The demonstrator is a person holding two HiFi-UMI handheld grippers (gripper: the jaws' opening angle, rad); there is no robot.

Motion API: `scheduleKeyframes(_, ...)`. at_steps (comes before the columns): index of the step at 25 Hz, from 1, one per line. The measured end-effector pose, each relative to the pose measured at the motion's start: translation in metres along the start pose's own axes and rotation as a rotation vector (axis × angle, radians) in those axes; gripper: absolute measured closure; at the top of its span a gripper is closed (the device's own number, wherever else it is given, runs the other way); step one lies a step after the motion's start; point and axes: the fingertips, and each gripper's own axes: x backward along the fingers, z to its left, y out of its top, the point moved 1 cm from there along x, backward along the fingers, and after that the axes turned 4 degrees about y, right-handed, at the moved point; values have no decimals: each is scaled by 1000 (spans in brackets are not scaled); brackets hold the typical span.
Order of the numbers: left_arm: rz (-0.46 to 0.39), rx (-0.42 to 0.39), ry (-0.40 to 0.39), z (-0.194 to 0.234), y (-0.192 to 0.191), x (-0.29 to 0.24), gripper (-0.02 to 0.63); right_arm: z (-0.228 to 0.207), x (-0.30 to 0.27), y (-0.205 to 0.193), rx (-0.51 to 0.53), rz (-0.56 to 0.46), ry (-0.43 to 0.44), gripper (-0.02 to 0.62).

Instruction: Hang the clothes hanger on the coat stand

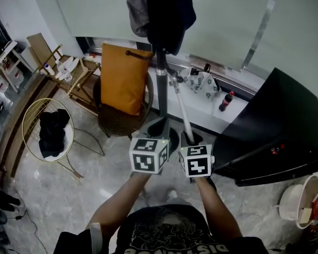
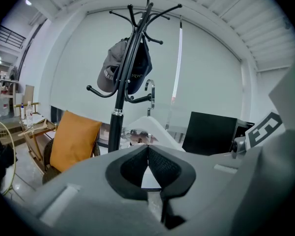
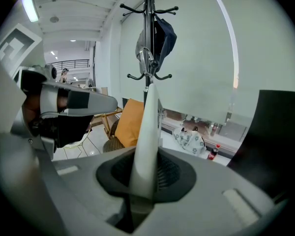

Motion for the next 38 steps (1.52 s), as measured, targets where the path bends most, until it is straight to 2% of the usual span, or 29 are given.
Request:
scheduleKeyframes(15,33,-44,-166,40,2,-6,600,28,-22,11,-84,4,-168,526)
scheduleKeyframes(24,39,-70,-230,61,5,-7,600,35,-38,11,-124,2,-241,525)
scheduleKeyframes(38,62,-106,-294,78,1,-11,600,40,-64,6,-197,12,-287,525)
